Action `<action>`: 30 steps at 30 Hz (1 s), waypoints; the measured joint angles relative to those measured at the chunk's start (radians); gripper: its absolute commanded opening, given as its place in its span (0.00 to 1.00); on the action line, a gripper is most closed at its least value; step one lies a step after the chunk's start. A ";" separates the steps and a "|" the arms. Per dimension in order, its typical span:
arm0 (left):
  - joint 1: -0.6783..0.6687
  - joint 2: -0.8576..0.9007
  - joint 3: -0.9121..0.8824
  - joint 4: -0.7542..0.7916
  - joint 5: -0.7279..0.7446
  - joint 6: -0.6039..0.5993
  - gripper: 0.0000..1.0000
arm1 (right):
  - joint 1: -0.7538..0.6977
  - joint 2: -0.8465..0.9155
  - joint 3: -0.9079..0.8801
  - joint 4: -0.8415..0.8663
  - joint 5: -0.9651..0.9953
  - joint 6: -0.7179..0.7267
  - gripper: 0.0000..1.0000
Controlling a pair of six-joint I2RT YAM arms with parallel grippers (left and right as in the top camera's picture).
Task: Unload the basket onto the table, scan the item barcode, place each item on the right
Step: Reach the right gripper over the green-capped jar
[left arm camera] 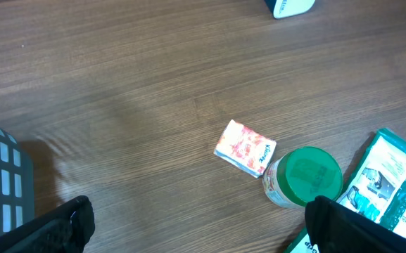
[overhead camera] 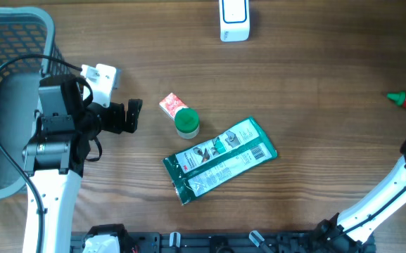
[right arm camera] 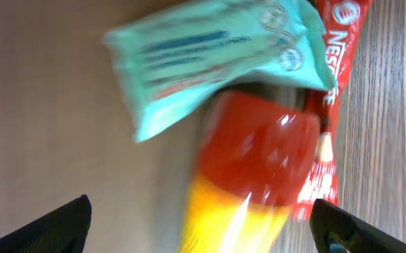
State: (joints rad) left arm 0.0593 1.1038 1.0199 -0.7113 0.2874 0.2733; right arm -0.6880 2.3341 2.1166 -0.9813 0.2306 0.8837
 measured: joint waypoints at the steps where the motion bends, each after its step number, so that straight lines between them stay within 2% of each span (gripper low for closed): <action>1: 0.000 0.000 0.000 0.000 0.000 0.000 1.00 | 0.010 -0.043 0.000 -0.010 -0.012 0.000 1.00; 8: 0.000 0.000 0.000 0.000 0.000 0.000 1.00 | 0.098 -0.354 0.016 -0.097 -0.086 0.047 1.00; 15: 0.000 0.000 0.000 0.000 0.000 0.000 1.00 | 0.238 -0.567 0.022 -0.309 -0.127 0.164 1.00; 22: 0.000 0.000 0.000 0.000 0.000 0.000 1.00 | 0.394 -0.599 0.021 -0.460 -0.298 0.220 1.00; 30: 0.000 0.000 0.000 0.000 0.000 0.000 1.00 | 0.666 -0.571 -0.014 -0.538 -0.433 0.198 1.00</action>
State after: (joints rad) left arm 0.0593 1.1038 1.0199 -0.7113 0.2874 0.2733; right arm -0.0216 1.7630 2.1021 -1.5196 -0.2028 1.0813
